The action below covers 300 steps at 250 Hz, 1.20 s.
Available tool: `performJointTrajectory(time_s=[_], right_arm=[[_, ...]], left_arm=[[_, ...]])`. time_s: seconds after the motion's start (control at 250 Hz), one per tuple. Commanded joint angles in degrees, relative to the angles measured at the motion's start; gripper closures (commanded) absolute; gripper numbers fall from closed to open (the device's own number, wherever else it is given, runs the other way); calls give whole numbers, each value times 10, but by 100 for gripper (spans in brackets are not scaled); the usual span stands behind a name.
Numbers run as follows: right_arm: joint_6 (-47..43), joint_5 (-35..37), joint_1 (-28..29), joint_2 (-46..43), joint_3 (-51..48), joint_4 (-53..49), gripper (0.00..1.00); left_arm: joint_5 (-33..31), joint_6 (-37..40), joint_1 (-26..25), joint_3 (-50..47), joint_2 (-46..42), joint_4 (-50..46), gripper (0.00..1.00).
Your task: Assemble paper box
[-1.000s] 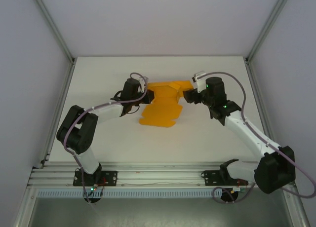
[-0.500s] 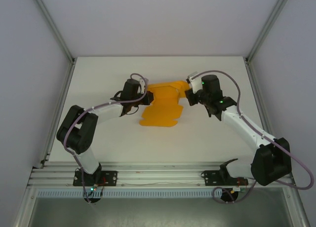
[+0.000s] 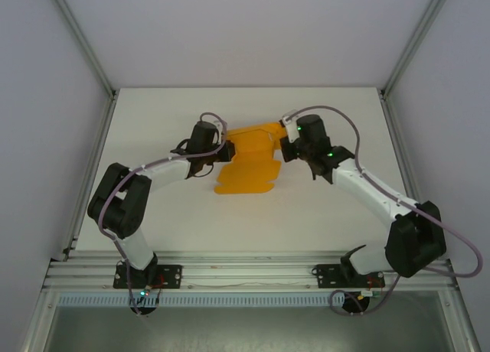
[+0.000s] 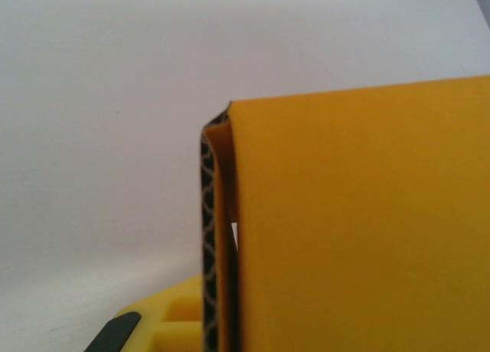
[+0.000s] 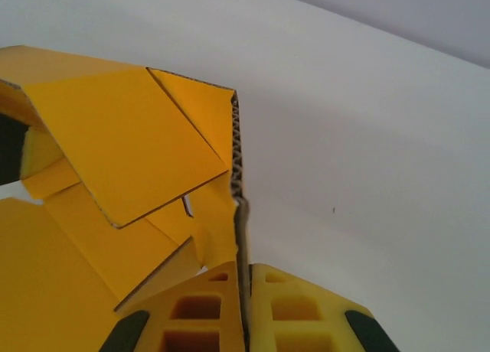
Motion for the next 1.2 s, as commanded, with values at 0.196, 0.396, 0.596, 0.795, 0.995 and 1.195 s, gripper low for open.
performJointTrajectory(time_s=[0.196, 0.396, 0.596, 0.795, 0.995, 1.195], right_arm=[[118, 417, 132, 150, 129, -94, 100], [118, 450, 134, 196, 150, -72, 100], [110, 527, 134, 255, 196, -100, 100], [108, 549, 132, 253, 189, -94, 100], [98, 445, 123, 215, 150, -55, 97], [77, 318, 118, 136, 110, -62, 73]], left_arm=[[36, -12, -20, 39, -12, 10, 100], [37, -11, -23, 29, -23, 17, 100], [42, -13, -25, 26, -32, 18, 100], [45, -13, -25, 28, -31, 17, 100], [44, -12, -25, 30, -27, 17, 100], [24, 12, -25, 29, -23, 16, 100]])
